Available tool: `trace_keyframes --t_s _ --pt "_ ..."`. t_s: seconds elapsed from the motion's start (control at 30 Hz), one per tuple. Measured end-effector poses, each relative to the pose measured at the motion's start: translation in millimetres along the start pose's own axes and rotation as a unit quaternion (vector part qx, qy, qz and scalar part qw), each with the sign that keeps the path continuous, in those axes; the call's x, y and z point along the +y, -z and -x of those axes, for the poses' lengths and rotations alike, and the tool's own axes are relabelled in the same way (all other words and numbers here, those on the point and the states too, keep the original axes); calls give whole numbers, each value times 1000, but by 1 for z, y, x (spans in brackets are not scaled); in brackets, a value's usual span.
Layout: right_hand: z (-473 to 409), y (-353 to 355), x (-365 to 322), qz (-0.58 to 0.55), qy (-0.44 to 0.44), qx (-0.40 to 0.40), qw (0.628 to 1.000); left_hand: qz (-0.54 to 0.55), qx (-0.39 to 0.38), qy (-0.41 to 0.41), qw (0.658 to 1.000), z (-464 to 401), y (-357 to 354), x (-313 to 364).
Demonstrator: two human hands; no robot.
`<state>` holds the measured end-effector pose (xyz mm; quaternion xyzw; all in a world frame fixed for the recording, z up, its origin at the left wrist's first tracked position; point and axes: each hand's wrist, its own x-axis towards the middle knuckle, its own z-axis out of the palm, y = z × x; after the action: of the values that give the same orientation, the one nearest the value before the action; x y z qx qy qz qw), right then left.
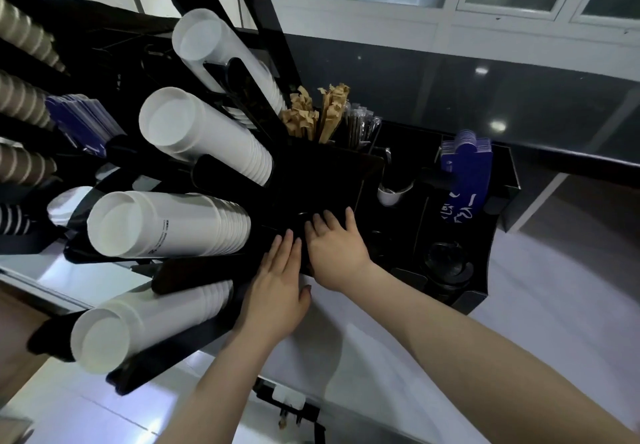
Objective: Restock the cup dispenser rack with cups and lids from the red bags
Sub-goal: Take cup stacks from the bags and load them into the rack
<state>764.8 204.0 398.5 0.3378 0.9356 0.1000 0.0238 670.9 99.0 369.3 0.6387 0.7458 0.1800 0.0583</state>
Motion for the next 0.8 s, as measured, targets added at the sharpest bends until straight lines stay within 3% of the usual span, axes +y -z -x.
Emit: trace_keyframes --t_s 0.2,0.37,0.47,0.57,0.67,0.8 --pt "51 4 31 -157 -62 157 973 -14 -3 -36 999 -1 -2 4" --pt "98 -3 75 -182 -161 195 950 26 -8 -44 999 -6 -7 13" --pt "122 -11 91 -178 -206 177 946 35 -14 -43 998 -10 -8 14" --pt "139 -20 96 -165 -229 100 954 52 -15 -34 998 -18 -8 17" --pt "146 -29 94 -135 -231 24 963 38 -23 -41 998 -33 -6 23" --pt "147 -33 91 -121 -226 -5 967 15 -64 -12 998 -49 -8 29"
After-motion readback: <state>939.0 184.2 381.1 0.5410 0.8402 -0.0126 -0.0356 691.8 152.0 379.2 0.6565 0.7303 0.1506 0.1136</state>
